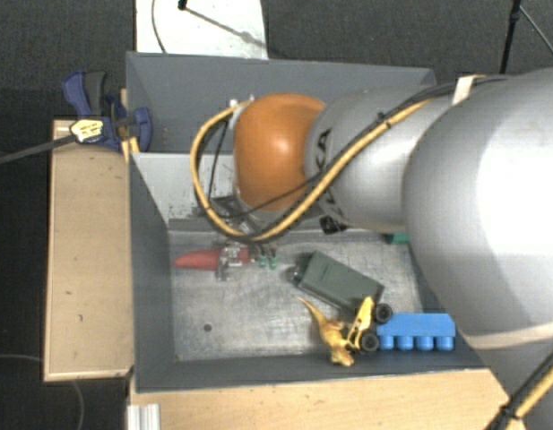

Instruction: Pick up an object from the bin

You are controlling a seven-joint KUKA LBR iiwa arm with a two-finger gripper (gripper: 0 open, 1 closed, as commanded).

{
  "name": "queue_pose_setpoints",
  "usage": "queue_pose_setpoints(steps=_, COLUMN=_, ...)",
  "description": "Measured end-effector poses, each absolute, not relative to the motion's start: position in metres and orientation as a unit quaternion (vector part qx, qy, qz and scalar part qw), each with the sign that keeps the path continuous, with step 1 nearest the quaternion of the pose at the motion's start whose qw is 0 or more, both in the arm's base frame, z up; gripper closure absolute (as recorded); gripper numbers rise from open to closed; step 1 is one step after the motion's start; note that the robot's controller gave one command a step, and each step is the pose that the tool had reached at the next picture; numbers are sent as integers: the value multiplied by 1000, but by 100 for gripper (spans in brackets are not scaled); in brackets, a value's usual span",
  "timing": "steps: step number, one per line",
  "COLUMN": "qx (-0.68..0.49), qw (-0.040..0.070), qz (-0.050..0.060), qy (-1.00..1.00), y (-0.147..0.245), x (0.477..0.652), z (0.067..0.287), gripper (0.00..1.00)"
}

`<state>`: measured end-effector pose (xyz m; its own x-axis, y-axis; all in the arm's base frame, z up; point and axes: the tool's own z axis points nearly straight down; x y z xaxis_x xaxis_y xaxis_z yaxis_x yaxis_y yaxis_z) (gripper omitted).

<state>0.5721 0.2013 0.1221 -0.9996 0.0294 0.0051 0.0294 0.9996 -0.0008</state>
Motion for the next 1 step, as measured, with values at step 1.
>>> queue_pose_setpoints(steps=1, qx=-4, qw=0, qz=0, qy=-1000, y=211, x=571, z=192, gripper=100)
